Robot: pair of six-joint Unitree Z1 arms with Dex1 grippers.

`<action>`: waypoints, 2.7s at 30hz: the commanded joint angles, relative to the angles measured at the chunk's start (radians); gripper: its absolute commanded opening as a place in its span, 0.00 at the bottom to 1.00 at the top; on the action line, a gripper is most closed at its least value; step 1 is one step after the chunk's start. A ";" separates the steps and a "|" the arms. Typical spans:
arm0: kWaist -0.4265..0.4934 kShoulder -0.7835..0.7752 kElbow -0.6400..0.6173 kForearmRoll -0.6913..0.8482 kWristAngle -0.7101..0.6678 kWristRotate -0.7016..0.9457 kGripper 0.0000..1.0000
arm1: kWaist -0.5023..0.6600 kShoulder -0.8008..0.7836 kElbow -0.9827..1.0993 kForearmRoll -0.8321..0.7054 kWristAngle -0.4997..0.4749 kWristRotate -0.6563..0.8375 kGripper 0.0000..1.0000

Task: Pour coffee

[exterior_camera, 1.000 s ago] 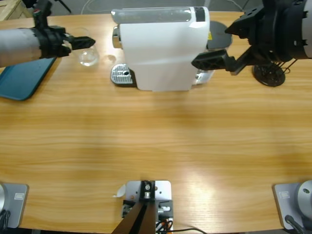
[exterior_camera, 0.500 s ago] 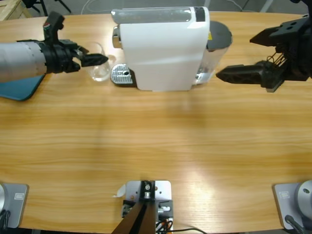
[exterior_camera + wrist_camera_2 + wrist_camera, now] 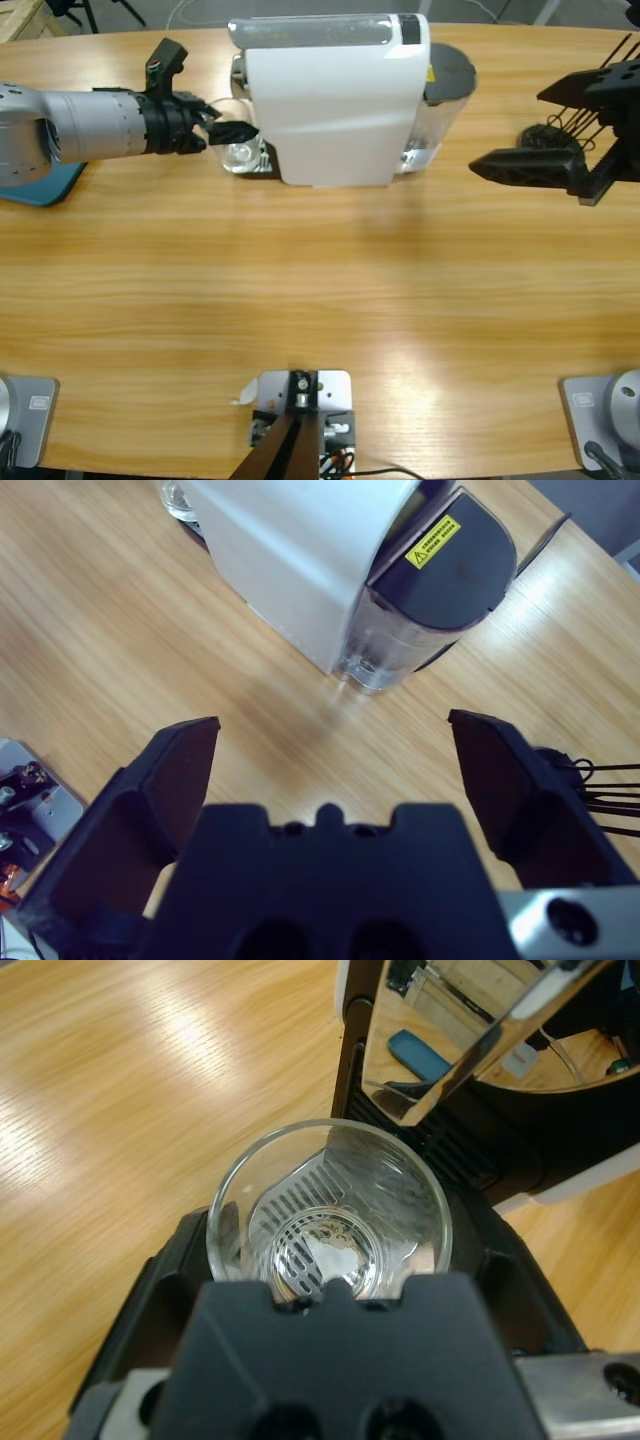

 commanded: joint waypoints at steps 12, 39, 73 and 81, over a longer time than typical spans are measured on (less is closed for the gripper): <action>-0.010 0.093 0.014 -0.011 -0.027 -0.003 1.00 | -0.015 -0.044 0.042 0.035 -0.011 -0.013 1.00; -0.027 -0.658 -0.005 0.852 0.060 0.005 0.95 | -0.201 0.252 -0.426 0.447 0.167 -0.156 0.00; -0.039 -0.653 0.041 0.854 0.122 0.008 0.94 | -0.223 0.879 -1.333 0.853 0.198 -0.203 0.00; -0.039 -0.648 0.041 0.854 0.122 0.008 0.94 | -0.203 0.887 -1.334 0.854 0.210 -0.182 0.00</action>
